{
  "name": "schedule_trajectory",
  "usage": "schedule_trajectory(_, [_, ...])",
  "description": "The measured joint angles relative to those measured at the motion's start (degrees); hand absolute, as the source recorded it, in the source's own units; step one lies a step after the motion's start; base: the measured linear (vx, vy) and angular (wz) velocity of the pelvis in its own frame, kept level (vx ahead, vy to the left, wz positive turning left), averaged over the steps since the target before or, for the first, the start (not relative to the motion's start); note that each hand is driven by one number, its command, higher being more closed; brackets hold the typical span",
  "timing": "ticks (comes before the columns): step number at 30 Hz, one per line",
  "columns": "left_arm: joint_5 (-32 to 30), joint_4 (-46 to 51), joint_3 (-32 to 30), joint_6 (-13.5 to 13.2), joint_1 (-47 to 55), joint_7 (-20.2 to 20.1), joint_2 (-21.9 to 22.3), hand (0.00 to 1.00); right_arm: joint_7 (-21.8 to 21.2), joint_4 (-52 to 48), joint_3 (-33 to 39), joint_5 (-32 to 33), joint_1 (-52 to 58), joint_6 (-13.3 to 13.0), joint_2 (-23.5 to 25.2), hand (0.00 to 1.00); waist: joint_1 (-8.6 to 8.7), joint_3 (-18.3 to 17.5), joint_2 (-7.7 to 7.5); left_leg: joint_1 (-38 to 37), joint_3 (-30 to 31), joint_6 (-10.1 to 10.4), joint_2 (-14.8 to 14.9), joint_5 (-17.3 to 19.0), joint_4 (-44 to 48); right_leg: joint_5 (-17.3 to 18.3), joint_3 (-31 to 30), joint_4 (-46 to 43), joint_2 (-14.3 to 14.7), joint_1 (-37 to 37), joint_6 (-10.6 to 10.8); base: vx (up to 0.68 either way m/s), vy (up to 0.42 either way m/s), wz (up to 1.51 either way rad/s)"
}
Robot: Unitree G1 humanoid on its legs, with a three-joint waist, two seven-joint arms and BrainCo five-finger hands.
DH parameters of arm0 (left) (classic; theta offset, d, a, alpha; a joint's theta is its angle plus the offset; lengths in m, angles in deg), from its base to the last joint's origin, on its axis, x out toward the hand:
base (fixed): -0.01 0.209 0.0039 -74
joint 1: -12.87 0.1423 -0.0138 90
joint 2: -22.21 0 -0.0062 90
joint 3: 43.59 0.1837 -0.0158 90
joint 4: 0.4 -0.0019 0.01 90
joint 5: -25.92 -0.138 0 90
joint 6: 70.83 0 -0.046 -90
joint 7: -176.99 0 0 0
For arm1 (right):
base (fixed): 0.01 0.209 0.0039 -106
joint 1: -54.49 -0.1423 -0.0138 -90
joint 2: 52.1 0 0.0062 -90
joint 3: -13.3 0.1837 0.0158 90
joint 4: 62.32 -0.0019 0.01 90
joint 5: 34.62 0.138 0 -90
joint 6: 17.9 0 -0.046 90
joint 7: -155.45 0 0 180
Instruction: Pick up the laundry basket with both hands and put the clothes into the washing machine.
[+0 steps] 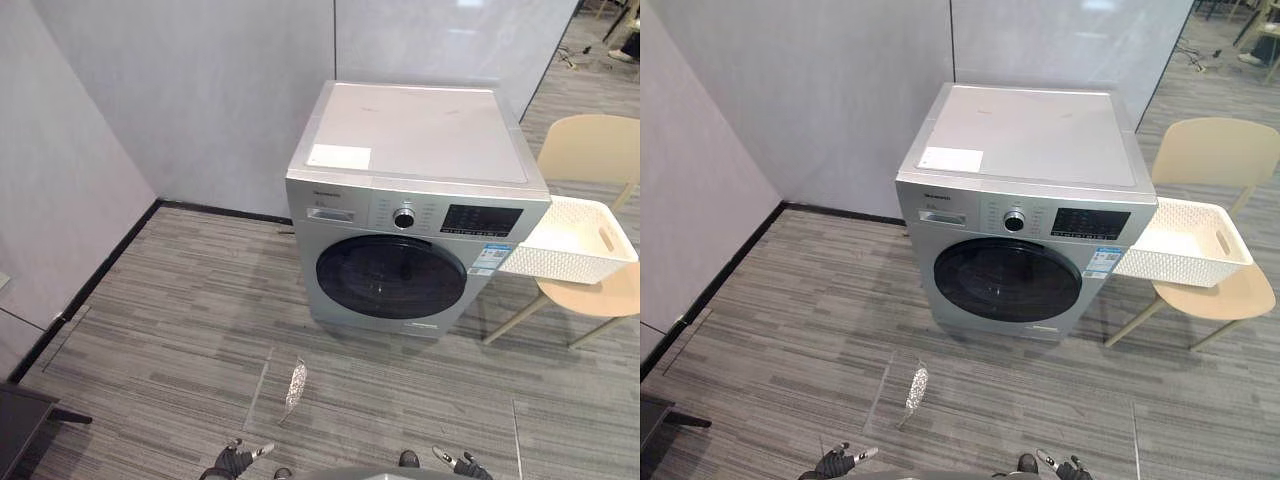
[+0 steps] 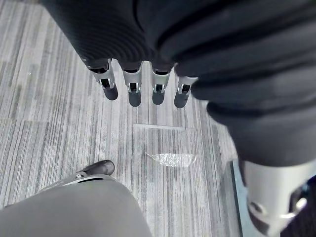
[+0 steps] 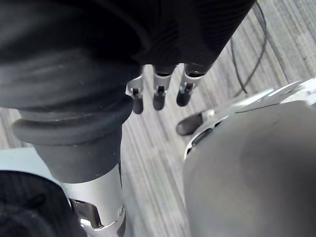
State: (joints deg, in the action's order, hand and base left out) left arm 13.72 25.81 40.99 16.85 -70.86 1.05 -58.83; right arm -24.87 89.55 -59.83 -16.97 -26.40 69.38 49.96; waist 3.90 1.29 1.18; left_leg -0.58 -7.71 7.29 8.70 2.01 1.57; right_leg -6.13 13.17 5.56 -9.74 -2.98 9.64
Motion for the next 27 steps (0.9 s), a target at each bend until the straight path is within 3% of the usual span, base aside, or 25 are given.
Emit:
schedule_trajectory(4, [5.3, 0.3, -5.4, 0.0, 1.4, 0.4, 1.1, 0.0, 0.0, 2.0, -1.5, -0.8, -0.6, -0.1, -0.9, 0.0, -0.9, 1.2, 0.97, 4.5, 2.5, 1.0, 5.0, 4.7, 13.4, 4.9, 0.3, -3.2, 4.2, -0.9, -3.0, -0.05, -0.076, 0.13])
schedule_trajectory(5, [6.9, 1.1, -6.7, 0.0, 1.5, 0.5, 1.1, 0.0, 0.0, 3.0, -1.7, -2.0, -0.7, -0.1, -0.9, 0.0, -1.7, 2.1, 0.0, 7.9, 3.2, -0.2, 5.9, 3.9, 22.5, 5.9, -0.2, -4.0, 4.7, -1.9, -4.2, -0.14, -0.129, -0.01])
schedule_trajectory(7, [8.7, 2.7, -9.0, -0.1, 2.2, 1.0, 1.4, 0.0, 0.0, 5.0, -3.2, -2.6, -1.1, 0.0, -1.9, 0.0, -3.12, 2.4, -0.32, 13.0, 4.0, -5.8, 6.5, 0.3, 32.8, 7.8, -0.5, -5.2, 4.7, -2.0, -7.1, -0.11, -0.113, -0.15])
schedule_trajectory(8, [10.0, 2.9, -10.0, -0.1, 2.3, 1.2, 2.4, 0.0, 0.1, 5.3, -4.0, -2.6, -1.7, 0.1, -2.6, 0.0, -3.99, 3.3, -0.23, 16.1, 5.7, -5.5, 6.0, -4.5, 37.5, 8.6, -1.0, -5.3, 4.6, -2.5, -8.7, -0.06, -0.083, -0.06])
schedule_trajectory(9, [11.2, 2.8, -10.7, -0.1, 2.2, 1.3, 2.6, 0.0, 0.1, 5.3, -3.8, -2.8, -2.0, 0.1, -2.8, 0.0, -4.54, 4.5, -0.82, 17.9, 6.8, -3.7, 4.1, -4.4, 40.2, 9.0, -1.4, -5.4, 3.5, -2.9, -9.2, -0.09, -0.072, 0.05])
schedule_trajectory(11, [11.7, 2.7, -10.8, -0.2, 2.3, 1.0, 4.1, 0.0, 0.2, 5.3, -3.3, -4.2, -3.3, 0.6, -5.1, 0.0, -4.89, 5.7, 1.23, 18.8, 5.1, -2.5, -0.7, 0.4, 37.5, 9.6, -2.3, -5.2, 2.1, -2.1, -10.2, -0.05, 0.046, -0.03])
schedule_trajectory(12, [11.6, 2.6, -10.9, -0.1, 3.0, 1.0, 5.1, 0.0, 0.2, 5.2, -3.4, -4.5, -4.2, 0.6, -6.2, 0.0, -5.21, 5.9, 2.72, 17.9, 0.3, -3.0, -2.1, 1.2, 31.1, 9.6, -2.6, -4.3, 1.7, -0.8, -10.2, -0.01, 0.085, -0.32])
schedule_trajectory(13, [11.6, 2.5, -10.9, -0.1, 3.3, 1.0, 5.5, 0.0, 0.2, 4.7, -3.5, -4.7, -4.8, 0.6, -6.5, 0.0, -5.32, 5.8, 3.73, 17.0, -3.3, -3.7, -1.7, 1.6, 26.8, 9.6, -2.7, -3.1, 2.3, -0.6, -10.1, 0.01, 0.071, -0.43])
schedule_trajectory(14, [11.6, 2.3, -10.9, -0.1, 4.2, 1.0, 6.4, 0.0, 0.1, 3.7, -3.5, -4.8, -5.4, 0.5, -7.4, 0.0, -6.11, 5.0, 6.98, 16.5, -8.1, -5.1, 0.8, 4.7, 19.4, 9.8, -2.6, -2.7, 5.7, -0.4, -9.5, 0.05, 0.067, -0.12])
schedule_trajectory(15, [11.5, 1.5, -11.0, -0.4, 3.3, 0.9, 6.6, 0.0, 0.2, 3.7, -3.2, -4.8, -6.6, 0.8, -6.3, 0.0, -6.67, 5.2, 6.83, 17.5, -12.8, -8.5, 2.5, 3.0, 17.6, 13.4, -1.7, -16.0, 5.4, 3.5, -6.6, 0.06, 0.055, 0.15])
schedule_trajectory(16, [11.3, 1.4, -11.1, -0.4, 3.2, 0.9, 5.8, 0.0, 0.1, 3.8, -3.0, -4.8, -7.0, 0.8, -5.8, 0.0, -6.4, 5.3, 5.31, 17.6, -14.8, -8.5, 1.8, 3.0, 17.0, 16.8, -1.1, -17.0, 4.2, 3.5, -5.8, 0.09, 0.071, 0.79])
schedule_trajectory(17, [10.9, 1.3, -12.9, -0.2, 2.5, 0.5, 5.7, 0.0, 0.3, 4.2, -1.7, -4.8, -7.3, 0.7, -4.7, 0.0, -6.13, 5.9, 3.78, 17.7, -15.7, -8.4, 0.6, 2.9, 16.2, 18.9, 0.4, -15.9, 2.5, 2.9, -7.9, 0.07, 0.053, 0.89])
schedule_trajectory(18, [10.8, 1.2, -14.0, 0.2, 2.6, 0.3, 5.8, 0.0, 0.4, 4.4, -1.0, -4.8, -7.2, 0.7, -4.6, 0.0, -6.13, 5.4, 3.18, 17.6, -15.7, -9.8, 0.1, 2.3, 15.6, 19.3, 0.8, -14.8, 2.1, 2.5, -8.6, 0.18, 0.125, 1.01])
schedule_trajectory(21, [10.3, 0.7, -16.7, 1.0, 4.8, 0.0, 5.8, 0.0, 0.3, 4.3, -1.2, -4.7, -7.4, 0.6, -3.8, 0.0, -8.17, 2.8, 1.15, 14.7, -16.0, -11.8, -6.5, 3.3, 12.2, 21.7, 2.7, -15.7, -3.3, 0.1, -5.1, 0.24, 0.15, 0.52])
schedule_trajectory(22, [10.3, 0.7, -16.5, 0.9, 5.1, 0.0, 6.0, 0.0, 0.2, 4.4, -1.5, -4.7, -7.1, 0.6, -3.5, 0.0, -8.2, 2.4, 0.8, 14.0, -15.8, -11.9, -7.6, 3.6, 11.0, 21.0, 1.9, -20.3, -3.9, 0.8, -2.8, 0.38, 0.154, 0.62])
schedule_trajectory(23, [10.3, 0.4, -16.5, 1.0, 4.8, 0.0, 5.6, 0.0, 0.0, 4.0, -2.5, -4.7, -6.9, 0.3, -2.3, 0.0, -7.67, 2.0, -0.02, 12.9, -14.2, -12.1, -9.5, 3.7, 10.0, 18.7, 1.0, -33.4, -4.8, 3.8, -0.8, 0.29, 0.1, 0.55])
schedule_trajectory(24, [10.2, 0.8, -16.2, 0.9, 4.4, 0.0, 5.0, 0.0, 0.0, 4.2, -2.8, -4.7, -7.2, 0.3, -1.8, 0.0, -7.99, 2.0, -0.08, 11.8, -13.5, -12.1, -10.2, 3.6, 9.4, 17.4, 0.9, -38.5, -5.7, 5.5, -1.1, 0.42, 0.162, 0.91])
schedule_trajectory(25, [10.3, 1.5, -14.1, 0.9, 3.7, 0.0, 4.5, 0.0, -0.2, 4.2, -3.7, -4.8, -7.3, 0.4, -0.8, 0.0, -7.54, 2.1, -0.28, 9.5, -10.7, -12.3, -11.5, 3.7, 8.3, 12.1, -1.0, -48.1, -6.6, 8.3, 0.2, 0.34, 0.114, 1.05])
schedule_trajectory(26, [10.3, 2.8, -12.0, 0.8, 3.0, 0.1, 4.0, 0.0, -0.3, 3.8, -3.9, -4.8, -7.2, 0.1, -0.6, 0.0, -6.17, 2.5, -0.9, 7.1, -7.9, -12.6, -12.5, 3.8, 7.5, 10.7, -3.6, -55.7, -6.1, 10.2, 1.1, 0.4, 0.089, 1.45])
schedule_trajectory(27, [10.4, 4.1, -10.1, 0.7, 2.5, 0.2, 3.3, 0.0, -0.8, 3.8, -4.2, -4.8, -6.8, -0.1, -0.6, 0.0, -6.06, 3.0, -1.0, 4.6, -4.8, -13.2, -13.5, 3.8, 6.6, 11.4, -5.6, -62.1, -5.0, 11.8, 1.0, 0.34, 0.018, 1.47])
